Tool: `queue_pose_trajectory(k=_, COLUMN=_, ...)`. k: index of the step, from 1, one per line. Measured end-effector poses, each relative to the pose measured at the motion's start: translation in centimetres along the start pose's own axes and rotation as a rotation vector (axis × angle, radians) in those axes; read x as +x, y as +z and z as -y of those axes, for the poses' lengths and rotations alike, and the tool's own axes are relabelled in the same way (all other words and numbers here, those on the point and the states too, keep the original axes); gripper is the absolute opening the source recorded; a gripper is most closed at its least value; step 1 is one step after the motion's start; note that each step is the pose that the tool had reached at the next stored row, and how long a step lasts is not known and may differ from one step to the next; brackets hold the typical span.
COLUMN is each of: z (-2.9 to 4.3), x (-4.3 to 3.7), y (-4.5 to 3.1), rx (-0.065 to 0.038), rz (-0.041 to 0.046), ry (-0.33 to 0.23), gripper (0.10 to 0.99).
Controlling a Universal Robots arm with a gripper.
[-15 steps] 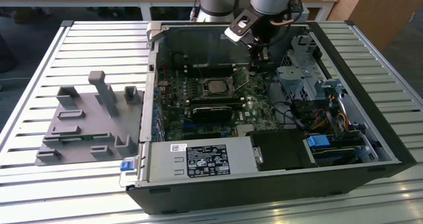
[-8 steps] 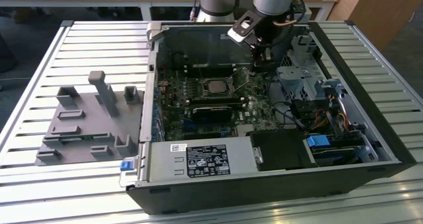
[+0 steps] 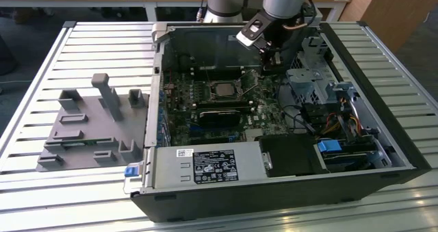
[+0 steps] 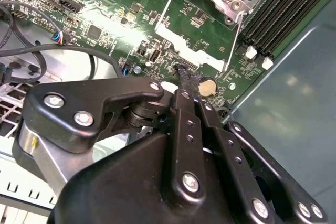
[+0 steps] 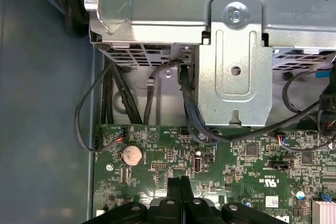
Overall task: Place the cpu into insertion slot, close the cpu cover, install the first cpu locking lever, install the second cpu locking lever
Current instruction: 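Close the cpu cover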
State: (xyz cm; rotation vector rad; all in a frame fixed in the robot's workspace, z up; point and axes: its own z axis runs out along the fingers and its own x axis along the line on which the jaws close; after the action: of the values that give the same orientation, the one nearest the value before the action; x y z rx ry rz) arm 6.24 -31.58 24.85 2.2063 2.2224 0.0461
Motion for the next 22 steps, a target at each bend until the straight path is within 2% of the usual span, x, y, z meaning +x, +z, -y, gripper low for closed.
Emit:
queue_pose_trajectory(k=6, z=0.01, x=-0.01, y=0.64, rx=0.0, rz=0.0001, ry=0.0, gripper=0.114)
queue_pose_trajectory(k=10, z=0.14, x=-0.01, y=0.74, rx=0.0, rz=0.0001, ry=0.0, gripper=0.114)
queue_pose_trajectory(k=22, z=1.82, x=0.01, y=0.74, rx=0.0, rz=0.0001, ry=0.0, gripper=0.114)
